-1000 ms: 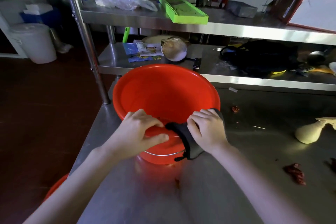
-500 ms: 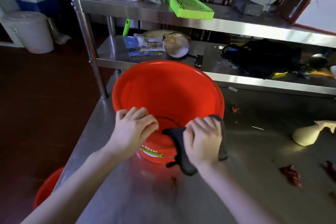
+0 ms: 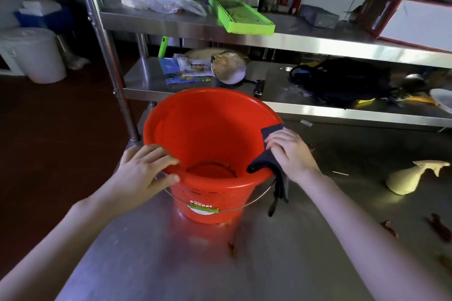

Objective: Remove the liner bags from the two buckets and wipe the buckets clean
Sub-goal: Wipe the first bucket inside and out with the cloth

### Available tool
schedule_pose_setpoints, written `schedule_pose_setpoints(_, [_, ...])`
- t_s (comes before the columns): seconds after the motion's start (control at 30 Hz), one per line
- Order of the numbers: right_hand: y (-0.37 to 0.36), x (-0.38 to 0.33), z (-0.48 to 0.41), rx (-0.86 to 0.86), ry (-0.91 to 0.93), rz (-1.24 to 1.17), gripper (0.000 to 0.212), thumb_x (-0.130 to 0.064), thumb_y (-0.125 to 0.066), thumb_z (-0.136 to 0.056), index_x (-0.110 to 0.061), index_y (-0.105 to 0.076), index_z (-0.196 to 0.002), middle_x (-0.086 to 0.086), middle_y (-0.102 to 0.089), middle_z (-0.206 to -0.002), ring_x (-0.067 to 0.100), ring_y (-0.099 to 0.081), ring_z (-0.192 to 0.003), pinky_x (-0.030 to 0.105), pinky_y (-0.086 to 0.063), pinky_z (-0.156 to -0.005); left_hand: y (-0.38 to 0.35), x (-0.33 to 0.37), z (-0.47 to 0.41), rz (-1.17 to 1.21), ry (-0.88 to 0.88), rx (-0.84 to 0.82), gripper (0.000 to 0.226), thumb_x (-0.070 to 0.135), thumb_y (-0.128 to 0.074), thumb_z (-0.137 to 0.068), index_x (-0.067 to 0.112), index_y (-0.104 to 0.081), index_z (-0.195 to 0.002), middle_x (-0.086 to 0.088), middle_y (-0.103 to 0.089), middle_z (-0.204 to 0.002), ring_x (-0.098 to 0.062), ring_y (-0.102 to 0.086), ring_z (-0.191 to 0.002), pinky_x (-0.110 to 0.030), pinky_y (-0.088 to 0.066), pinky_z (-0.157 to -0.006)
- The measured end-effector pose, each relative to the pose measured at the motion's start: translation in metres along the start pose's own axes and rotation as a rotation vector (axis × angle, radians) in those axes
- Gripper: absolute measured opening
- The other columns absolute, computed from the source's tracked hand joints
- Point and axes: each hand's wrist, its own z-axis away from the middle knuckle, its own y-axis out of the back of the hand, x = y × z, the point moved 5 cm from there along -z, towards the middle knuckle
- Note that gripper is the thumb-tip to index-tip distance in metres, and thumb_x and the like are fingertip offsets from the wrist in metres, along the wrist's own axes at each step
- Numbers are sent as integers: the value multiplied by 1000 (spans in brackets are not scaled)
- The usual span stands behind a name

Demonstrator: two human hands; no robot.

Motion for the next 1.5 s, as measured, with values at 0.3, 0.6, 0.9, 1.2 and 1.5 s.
schedule_pose_setpoints(0.3, [-30, -128, 54, 278, -19, 138, 36, -22, -47, -89, -18, -50, -54, -4, -50, -55, 23, -47, -58, 37, -39, -67, -12, 66, 4, -94, -7, 94, 44, 55, -43, -87, 20, -70, -85, 6, -53, -78, -16, -42, -78, -37, -34, -75])
schedule_pose_setpoints(0.6, [0, -32, 9, -129, 151, 52, 33, -16, -44, -91, -7, -69, -72, 0, -66, -76, 21, -58, -78, 36, -42, -87, 10, 13, 15, -30, -50, -68, 55, 56, -41, -88, 16, -70, -110, 4, -63, -102, -22, -59, -101, -49, -32, -111])
schedule_pose_setpoints(0.9, [-21, -100, 52, 274, -77, 112, 37, -21, -45, -87, -15, -53, -51, 0, -51, -54, 26, -49, -57, 37, -43, -67, -11, 63, 12, -40, 6, 115, 47, 60, -45, -84, 23, -73, -92, 5, -55, -81, -16, -41, -79, -36, -35, -81])
schedule_pose_setpoints(1.2, [1, -52, 17, 9, 126, 50, 38, -17, -38, -89, -5, -67, -68, 5, -68, -74, 28, -61, -75, 37, -44, -82, -18, 71, 17, -11, 30, 120, 41, 56, -45, -89, 26, -70, -100, 11, -53, -88, -13, -45, -82, -30, -29, -82])
schedule_pose_setpoints(1.5, [-23, -109, 58, 265, 9, 52, 35, -21, -46, -87, -16, -47, -52, -3, -46, -53, 22, -44, -58, 35, -35, -66, -18, 87, 19, -53, 107, 119, 44, 55, -48, -86, 19, -72, -91, 6, -58, -82, -20, -54, -74, -32, -35, -75])
